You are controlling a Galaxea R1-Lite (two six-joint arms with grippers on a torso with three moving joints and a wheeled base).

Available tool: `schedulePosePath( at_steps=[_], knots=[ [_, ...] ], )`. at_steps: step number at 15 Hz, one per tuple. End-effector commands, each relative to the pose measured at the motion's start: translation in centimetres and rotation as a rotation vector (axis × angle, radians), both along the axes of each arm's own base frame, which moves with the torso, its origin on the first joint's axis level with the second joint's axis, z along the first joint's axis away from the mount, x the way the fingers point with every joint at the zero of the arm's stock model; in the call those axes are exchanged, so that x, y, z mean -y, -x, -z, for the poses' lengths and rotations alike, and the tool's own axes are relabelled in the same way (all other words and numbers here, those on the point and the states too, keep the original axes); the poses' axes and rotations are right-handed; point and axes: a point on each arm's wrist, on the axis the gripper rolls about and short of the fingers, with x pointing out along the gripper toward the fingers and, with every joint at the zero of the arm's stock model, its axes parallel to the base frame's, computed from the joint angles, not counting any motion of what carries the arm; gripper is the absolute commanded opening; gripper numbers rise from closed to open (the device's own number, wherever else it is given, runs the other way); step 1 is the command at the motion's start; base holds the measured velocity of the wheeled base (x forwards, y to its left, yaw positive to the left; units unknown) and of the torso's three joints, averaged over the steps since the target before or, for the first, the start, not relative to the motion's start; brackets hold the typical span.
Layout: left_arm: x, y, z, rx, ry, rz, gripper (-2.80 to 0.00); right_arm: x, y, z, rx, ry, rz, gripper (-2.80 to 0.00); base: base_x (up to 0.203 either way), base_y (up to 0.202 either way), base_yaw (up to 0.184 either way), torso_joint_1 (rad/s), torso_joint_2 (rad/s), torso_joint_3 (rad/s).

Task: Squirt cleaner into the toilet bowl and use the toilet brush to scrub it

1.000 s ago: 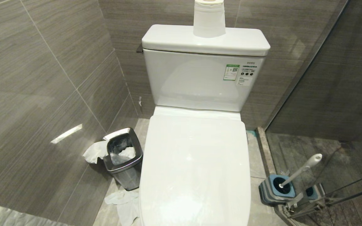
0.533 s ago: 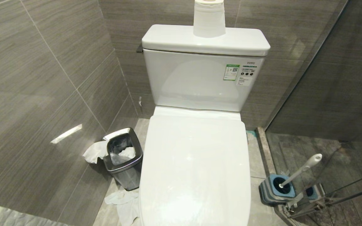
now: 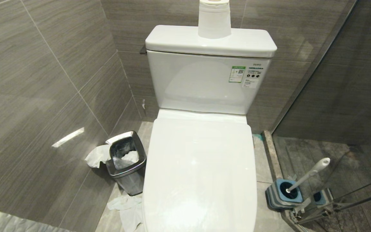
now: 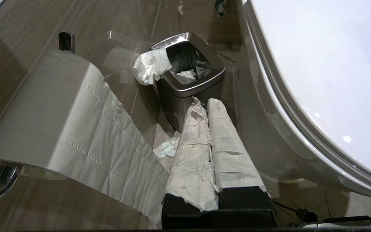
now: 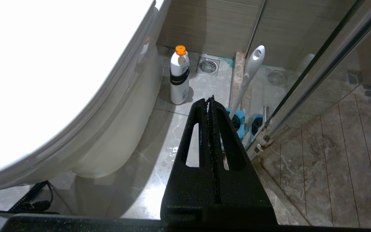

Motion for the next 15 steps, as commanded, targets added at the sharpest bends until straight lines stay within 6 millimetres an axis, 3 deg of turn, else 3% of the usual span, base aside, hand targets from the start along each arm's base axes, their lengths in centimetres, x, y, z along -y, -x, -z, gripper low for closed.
schedulePosePath(
  at_steps=[1, 15],
  knots=[
    [0.00, -0.01, 0.00, -0.001, 0.000, 0.000, -2.80, 0.00, -0.01, 0.01, -0.001, 0.000, -0.001, -2.80, 0.000, 0.000, 0.000, 0.000, 0.00, 0.000],
    [0.00, -0.01, 0.00, -0.001, 0.000, 0.000, -2.80, 0.00, -0.01, 0.01, -0.001, 0.000, -0.001, -2.80, 0.000, 0.000, 0.000, 0.000, 0.00, 0.000]
  ],
)
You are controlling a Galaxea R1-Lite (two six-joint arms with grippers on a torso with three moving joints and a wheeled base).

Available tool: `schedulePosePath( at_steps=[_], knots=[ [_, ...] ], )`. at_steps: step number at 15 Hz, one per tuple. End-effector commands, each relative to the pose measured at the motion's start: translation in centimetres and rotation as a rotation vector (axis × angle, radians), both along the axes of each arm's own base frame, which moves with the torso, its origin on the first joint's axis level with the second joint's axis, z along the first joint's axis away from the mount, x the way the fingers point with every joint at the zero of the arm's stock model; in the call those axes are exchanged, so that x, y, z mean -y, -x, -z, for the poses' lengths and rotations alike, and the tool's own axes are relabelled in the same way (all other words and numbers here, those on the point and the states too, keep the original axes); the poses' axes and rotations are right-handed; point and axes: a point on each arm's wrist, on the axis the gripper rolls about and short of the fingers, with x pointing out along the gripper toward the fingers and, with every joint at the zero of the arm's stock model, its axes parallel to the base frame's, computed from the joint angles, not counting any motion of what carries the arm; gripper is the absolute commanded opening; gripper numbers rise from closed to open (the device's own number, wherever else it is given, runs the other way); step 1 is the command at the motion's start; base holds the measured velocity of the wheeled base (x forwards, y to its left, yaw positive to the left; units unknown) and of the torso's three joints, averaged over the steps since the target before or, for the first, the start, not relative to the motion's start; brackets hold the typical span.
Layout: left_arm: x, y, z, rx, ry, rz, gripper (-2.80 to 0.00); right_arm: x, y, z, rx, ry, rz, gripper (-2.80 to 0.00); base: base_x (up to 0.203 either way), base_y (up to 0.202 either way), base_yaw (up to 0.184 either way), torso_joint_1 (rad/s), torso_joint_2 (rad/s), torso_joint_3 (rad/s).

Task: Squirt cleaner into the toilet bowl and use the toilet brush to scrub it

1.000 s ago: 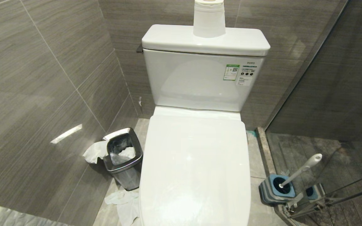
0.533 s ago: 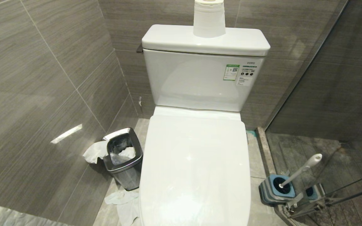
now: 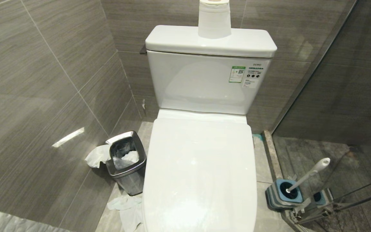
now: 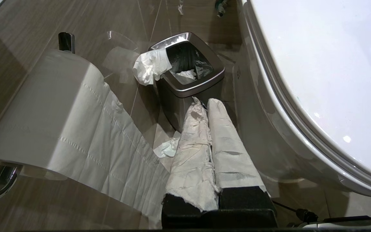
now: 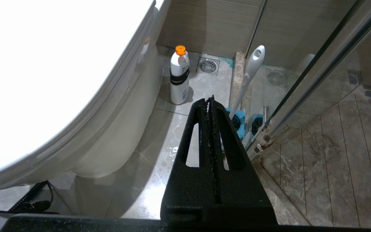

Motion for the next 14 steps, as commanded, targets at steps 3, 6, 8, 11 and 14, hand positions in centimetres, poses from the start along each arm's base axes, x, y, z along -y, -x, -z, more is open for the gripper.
schedulePosePath(
  at_steps=[3, 6, 8, 11, 14],
  knots=[
    [0.00, -0.01, 0.00, -0.002, 0.000, 0.000, -2.80, 0.00, 0.00, -0.02, 0.000, 0.000, 0.000, -2.80, 0.000, 0.000, 0.000, 0.000, 0.00, 0.000],
    [0.00, -0.01, 0.00, -0.002, 0.000, 0.000, -2.80, 0.00, -0.01, 0.01, -0.001, 0.000, 0.000, -2.80, 0.000, 0.000, 0.000, 0.000, 0.00, 0.000],
    [0.00, -0.01, 0.00, -0.002, 0.000, 0.000, -2.80, 0.00, -0.01, 0.00, -0.001, 0.000, 0.000, -2.80, 0.000, 0.000, 0.000, 0.000, 0.00, 0.000],
    [0.00, -0.01, 0.00, -0.002, 0.000, 0.000, -2.80, 0.00, 0.00, -0.01, 0.000, 0.000, 0.000, -2.80, 0.000, 0.000, 0.000, 0.000, 0.00, 0.000],
    [0.00, -0.01, 0.00, -0.002, 0.000, 0.000, -2.80, 0.00, 0.00, -0.02, 0.000, 0.000, 0.000, -2.80, 0.000, 0.000, 0.000, 0.000, 0.00, 0.000]
  ],
)
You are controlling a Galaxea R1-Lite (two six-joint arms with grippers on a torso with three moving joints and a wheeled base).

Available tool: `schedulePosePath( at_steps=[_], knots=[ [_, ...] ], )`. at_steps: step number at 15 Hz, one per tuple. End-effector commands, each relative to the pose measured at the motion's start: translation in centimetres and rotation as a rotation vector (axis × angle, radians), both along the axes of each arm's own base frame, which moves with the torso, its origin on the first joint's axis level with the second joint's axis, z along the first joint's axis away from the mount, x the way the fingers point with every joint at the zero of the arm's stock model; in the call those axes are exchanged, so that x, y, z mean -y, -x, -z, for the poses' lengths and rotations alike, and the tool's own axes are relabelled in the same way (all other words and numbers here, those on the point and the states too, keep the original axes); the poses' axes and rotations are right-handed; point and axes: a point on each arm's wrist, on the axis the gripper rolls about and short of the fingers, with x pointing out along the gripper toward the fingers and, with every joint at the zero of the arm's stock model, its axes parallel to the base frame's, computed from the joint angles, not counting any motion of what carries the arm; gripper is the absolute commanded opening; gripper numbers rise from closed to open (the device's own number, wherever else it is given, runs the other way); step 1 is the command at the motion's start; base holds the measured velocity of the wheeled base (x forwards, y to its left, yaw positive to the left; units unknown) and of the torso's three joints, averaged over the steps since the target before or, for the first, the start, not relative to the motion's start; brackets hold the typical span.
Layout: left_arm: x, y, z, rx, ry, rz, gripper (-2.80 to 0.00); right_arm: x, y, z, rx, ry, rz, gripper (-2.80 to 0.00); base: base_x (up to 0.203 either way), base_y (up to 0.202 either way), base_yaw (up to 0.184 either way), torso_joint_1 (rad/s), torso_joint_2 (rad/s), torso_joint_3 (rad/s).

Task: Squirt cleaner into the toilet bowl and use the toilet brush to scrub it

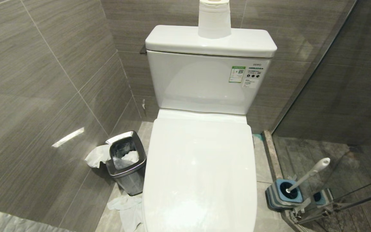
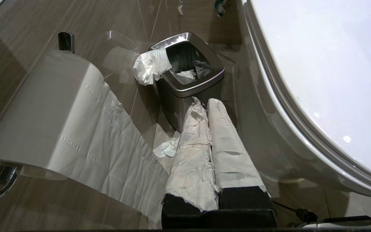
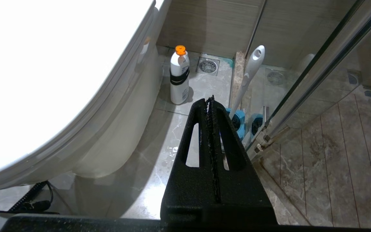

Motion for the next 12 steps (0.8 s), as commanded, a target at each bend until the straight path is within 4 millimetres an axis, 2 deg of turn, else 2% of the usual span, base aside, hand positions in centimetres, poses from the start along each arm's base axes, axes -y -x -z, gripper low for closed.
schedulePosePath(
  at_steps=[1, 12],
  knots=[
    [0.00, -0.01, 0.00, -0.002, 0.000, 0.001, -2.80, 0.00, 0.00, -0.02, 0.000, 0.000, -0.001, -2.80, 0.000, 0.000, 0.000, 0.000, 0.00, 0.000],
    [0.00, -0.01, 0.00, -0.002, 0.000, 0.001, -2.80, 0.00, -0.01, 0.01, -0.001, 0.000, -0.001, -2.80, 0.000, 0.000, 0.000, 0.000, 0.00, 0.000]
  ],
)
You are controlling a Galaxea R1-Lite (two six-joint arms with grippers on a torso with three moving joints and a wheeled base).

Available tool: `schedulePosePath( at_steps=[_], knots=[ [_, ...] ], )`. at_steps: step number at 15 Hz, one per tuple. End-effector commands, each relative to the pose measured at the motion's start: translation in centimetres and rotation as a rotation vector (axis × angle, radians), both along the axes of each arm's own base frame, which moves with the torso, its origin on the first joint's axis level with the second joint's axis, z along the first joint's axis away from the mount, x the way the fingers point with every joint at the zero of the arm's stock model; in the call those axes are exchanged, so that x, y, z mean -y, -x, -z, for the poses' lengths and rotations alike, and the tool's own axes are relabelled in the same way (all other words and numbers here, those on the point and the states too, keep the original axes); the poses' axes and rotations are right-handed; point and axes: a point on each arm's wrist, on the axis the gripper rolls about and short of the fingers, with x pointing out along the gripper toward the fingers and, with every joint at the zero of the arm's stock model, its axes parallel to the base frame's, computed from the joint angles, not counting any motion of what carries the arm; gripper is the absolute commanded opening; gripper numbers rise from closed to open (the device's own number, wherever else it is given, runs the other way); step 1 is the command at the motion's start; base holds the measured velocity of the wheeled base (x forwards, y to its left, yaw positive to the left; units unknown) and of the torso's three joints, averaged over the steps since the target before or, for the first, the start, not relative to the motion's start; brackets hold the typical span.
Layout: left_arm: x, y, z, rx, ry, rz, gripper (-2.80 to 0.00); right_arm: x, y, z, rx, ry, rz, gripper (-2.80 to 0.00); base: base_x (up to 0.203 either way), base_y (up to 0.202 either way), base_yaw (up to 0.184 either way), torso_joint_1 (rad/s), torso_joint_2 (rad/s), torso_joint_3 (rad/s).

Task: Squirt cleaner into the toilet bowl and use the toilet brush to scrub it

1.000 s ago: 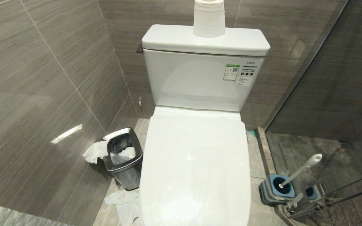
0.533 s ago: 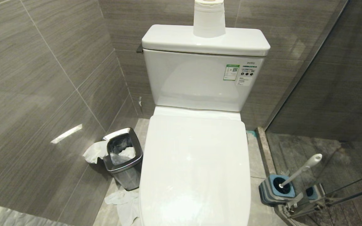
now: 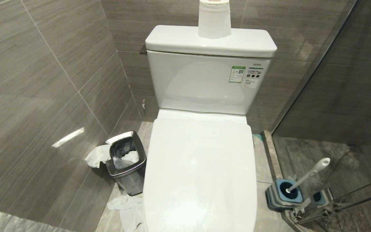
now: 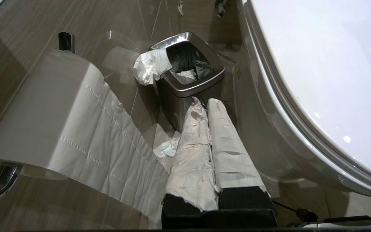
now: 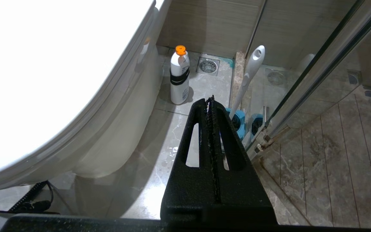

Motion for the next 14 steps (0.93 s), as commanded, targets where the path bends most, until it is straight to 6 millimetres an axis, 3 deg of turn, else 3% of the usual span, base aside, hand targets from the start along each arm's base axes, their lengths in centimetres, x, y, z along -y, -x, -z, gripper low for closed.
schedulePosePath(
  at_steps=[1, 14],
  knots=[
    [0.00, -0.01, 0.00, -0.001, 0.000, 0.001, -2.80, 0.00, 0.00, -0.01, -0.001, 0.000, -0.001, -2.80, 0.000, 0.000, 0.000, 0.000, 0.00, 0.000],
    [0.00, -0.01, 0.00, -0.001, 0.000, 0.001, -2.80, 0.00, 0.00, -0.01, -0.001, 0.000, -0.001, -2.80, 0.000, 0.000, 0.000, 0.000, 0.00, 0.000]
  ],
)
